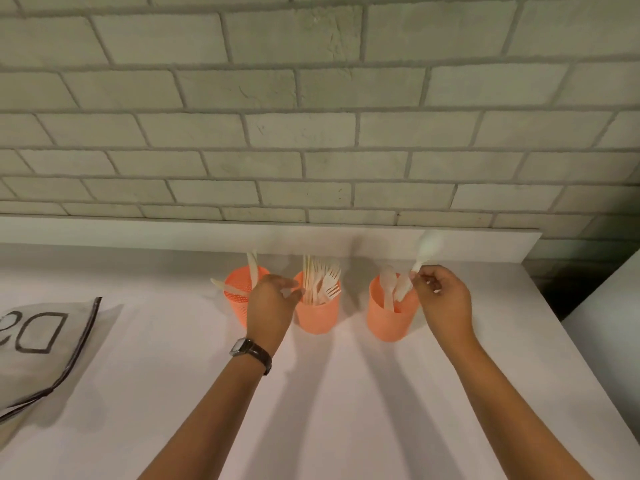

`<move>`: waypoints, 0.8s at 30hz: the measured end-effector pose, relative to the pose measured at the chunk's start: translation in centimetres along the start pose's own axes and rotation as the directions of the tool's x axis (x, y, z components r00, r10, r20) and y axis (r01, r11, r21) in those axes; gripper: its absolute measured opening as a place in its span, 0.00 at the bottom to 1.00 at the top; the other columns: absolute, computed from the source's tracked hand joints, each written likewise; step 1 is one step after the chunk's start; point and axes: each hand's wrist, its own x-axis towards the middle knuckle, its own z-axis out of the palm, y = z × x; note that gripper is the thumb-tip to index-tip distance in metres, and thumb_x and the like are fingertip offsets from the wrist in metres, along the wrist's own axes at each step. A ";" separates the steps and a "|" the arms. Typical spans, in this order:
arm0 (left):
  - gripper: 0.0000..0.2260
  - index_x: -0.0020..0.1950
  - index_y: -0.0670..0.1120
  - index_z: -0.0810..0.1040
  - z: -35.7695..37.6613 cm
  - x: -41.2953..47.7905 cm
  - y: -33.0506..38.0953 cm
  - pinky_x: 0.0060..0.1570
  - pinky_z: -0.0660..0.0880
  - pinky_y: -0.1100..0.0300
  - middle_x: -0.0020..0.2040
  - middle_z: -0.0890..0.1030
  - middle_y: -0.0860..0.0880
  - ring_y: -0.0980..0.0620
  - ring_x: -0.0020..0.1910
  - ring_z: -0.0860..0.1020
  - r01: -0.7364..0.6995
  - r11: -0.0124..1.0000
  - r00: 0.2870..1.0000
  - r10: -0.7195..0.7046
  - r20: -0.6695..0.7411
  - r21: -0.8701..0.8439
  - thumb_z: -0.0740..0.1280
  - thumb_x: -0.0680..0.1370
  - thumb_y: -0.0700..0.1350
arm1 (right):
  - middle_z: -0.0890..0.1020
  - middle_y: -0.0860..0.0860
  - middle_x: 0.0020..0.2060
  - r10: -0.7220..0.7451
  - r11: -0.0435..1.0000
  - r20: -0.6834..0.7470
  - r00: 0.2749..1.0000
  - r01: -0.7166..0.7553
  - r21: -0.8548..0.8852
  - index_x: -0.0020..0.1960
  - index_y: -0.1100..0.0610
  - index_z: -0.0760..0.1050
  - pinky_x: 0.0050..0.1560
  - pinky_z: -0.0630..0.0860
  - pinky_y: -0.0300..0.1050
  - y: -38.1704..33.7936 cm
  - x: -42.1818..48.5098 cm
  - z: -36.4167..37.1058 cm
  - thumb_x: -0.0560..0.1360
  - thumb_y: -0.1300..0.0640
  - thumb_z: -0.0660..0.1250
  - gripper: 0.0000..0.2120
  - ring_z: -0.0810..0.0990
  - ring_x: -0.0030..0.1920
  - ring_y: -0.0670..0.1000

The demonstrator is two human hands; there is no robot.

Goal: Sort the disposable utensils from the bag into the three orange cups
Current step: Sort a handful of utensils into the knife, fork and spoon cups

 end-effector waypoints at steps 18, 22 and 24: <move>0.09 0.32 0.43 0.76 1.8 3.9 2.1 0.34 0.69 0.59 0.33 0.79 0.44 0.41 0.37 0.78 0.048 0.983 0.997 -0.057 0.049 0.180 0.66 0.71 0.46 | 0.78 0.42 0.35 0.008 0.992 0.127 0.992 0.007 -0.122 0.42 0.51 0.79 0.37 0.68 0.33 4.1 -6.7 0.4 0.71 0.62 0.71 0.06 0.74 0.39 0.36; 0.07 0.36 0.43 0.79 0.8 3.3 2.6 0.35 0.70 0.60 0.34 0.80 0.44 0.46 0.34 0.76 0.083 0.997 0.996 -0.082 -0.018 0.004 0.66 0.73 0.43 | 0.79 0.44 0.34 0.034 0.997 0.157 0.987 -0.021 -0.079 0.38 0.43 0.76 0.36 0.69 0.32 4.7 -8.4 0.4 0.71 0.61 0.70 0.13 0.73 0.39 0.42; 0.08 0.42 0.39 0.82 -0.4 3.2 3.2 0.39 0.71 0.59 0.39 0.82 0.45 0.49 0.37 0.76 0.063 0.994 0.994 -0.071 -0.084 -0.091 0.67 0.74 0.43 | 0.80 0.42 0.35 0.048 0.997 0.175 0.983 -0.036 -0.069 0.37 0.41 0.75 0.37 0.70 0.33 4.8 -9.0 0.5 0.71 0.62 0.70 0.15 0.73 0.40 0.42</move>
